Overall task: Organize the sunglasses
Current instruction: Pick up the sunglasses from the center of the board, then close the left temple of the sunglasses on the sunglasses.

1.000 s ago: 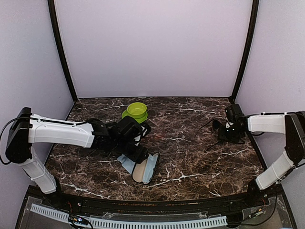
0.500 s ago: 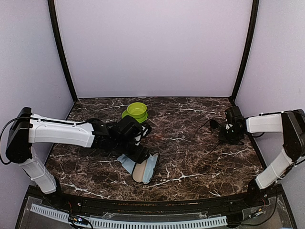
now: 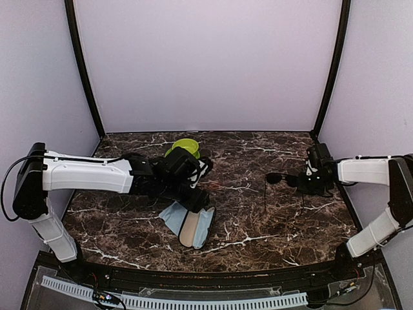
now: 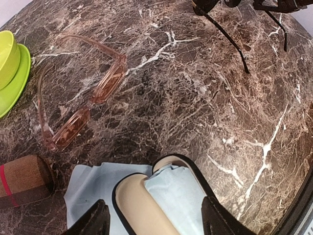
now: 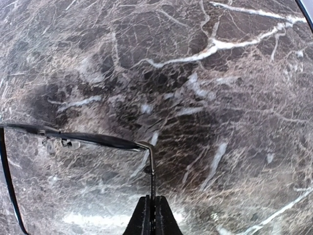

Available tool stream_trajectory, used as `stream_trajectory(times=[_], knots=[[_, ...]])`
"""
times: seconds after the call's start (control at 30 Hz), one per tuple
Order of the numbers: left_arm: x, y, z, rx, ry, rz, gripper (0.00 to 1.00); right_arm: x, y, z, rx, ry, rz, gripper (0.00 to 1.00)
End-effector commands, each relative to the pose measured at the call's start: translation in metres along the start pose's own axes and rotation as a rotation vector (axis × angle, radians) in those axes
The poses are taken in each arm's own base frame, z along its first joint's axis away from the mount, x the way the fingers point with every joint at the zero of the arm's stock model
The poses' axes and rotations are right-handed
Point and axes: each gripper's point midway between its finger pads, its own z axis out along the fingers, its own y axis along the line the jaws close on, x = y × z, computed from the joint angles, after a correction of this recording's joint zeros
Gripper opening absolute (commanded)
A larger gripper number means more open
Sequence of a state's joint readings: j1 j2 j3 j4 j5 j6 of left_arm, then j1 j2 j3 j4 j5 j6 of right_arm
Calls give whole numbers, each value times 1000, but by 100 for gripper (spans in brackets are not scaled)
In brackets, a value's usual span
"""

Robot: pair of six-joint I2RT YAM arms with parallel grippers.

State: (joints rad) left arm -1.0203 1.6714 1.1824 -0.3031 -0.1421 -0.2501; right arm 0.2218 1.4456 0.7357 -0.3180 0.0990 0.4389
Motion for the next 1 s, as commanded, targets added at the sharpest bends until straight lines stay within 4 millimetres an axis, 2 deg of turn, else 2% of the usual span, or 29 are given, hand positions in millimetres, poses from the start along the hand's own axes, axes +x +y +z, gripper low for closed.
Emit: stream_trajectory(times=[0.0, 0.23, 0.4, 0.67, 0.97], knots=[[-17, -9, 1, 30, -32, 32, 67, 12, 12, -12, -45, 23, -47, 3], [-39, -37, 2, 164, -117, 146, 66, 21, 40, -34, -156, 50, -133, 0], [-42, -51, 0, 196, -139, 247, 65, 32, 58, -47, -215, 97, -211, 0], [-49, -77, 1, 228, -212, 424, 69, 50, 108, -69, -310, 129, -357, 0], [-48, -86, 21, 242, -173, 496, 73, 57, 140, -79, -358, 129, -428, 0]])
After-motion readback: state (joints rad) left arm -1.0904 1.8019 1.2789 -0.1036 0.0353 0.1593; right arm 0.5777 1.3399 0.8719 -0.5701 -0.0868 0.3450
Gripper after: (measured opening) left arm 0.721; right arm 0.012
